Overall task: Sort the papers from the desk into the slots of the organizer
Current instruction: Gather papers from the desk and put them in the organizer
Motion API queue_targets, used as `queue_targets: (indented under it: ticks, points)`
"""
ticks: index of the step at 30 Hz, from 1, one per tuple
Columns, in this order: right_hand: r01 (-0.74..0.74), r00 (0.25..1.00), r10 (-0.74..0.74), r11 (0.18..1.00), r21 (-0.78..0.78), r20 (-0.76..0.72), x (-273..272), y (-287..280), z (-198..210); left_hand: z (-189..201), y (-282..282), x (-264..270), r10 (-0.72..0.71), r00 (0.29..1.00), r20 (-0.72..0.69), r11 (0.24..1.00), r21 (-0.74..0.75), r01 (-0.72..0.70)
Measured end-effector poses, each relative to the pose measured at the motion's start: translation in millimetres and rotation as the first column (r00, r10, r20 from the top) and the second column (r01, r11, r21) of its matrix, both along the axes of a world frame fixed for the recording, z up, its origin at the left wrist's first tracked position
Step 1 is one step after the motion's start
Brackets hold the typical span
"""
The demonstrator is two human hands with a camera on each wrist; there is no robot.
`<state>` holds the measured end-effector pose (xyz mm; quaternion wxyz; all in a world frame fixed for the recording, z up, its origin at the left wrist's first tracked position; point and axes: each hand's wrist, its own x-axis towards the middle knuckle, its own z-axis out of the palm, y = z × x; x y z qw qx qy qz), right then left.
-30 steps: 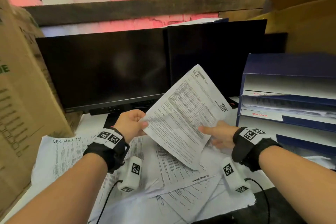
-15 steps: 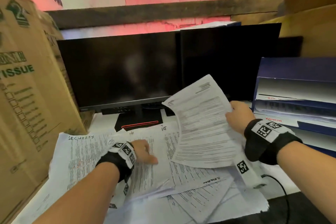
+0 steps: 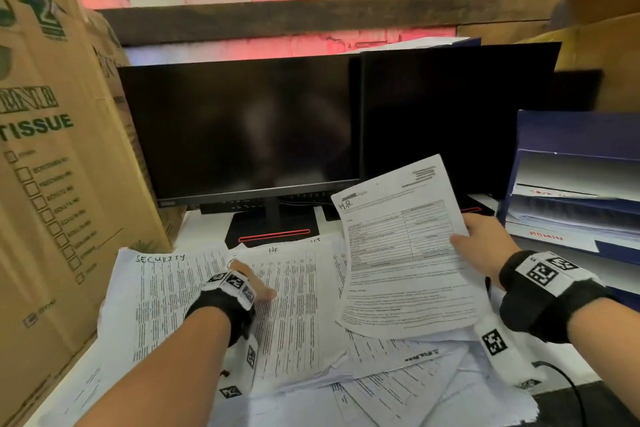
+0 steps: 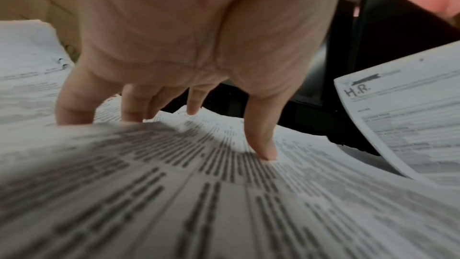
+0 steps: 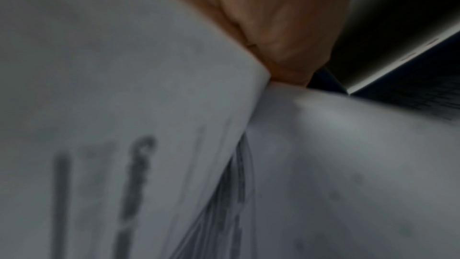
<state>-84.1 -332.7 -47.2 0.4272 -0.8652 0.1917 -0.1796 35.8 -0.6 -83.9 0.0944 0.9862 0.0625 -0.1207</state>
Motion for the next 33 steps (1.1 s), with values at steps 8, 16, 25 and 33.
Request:
queue_targets:
  ticks: [8, 16, 25, 33]
  points:
    - [-0.030, 0.996, 0.027, 0.999, -0.040, -0.081, 4.0, 3.4, -9.5, 4.2, 9.5, 10.1, 0.162, 0.978, 0.129, 0.947, -0.300, -0.117]
    - [0.071, 0.997, -0.069, 0.997, -0.037, 0.033, -11.6, -5.0, 3.4, 21.6, 10.1, 8.1, 0.291, 0.899, 0.326, 0.773, -0.635, -0.020]
    - [0.069, 0.884, -0.131, 0.986, 0.151, 0.448, -29.9, 0.7, 56.6, 81.7, -6.3, -9.9, 0.382, 0.721, 0.578, 0.645, -0.726, 0.240]
    - [-0.123, 0.953, 0.031, 0.949, 0.290, 0.302, -26.6, 28.1, 52.9, 102.8, -44.9, -28.9, 0.287, 0.842, 0.456, 0.339, -0.871, 0.356]
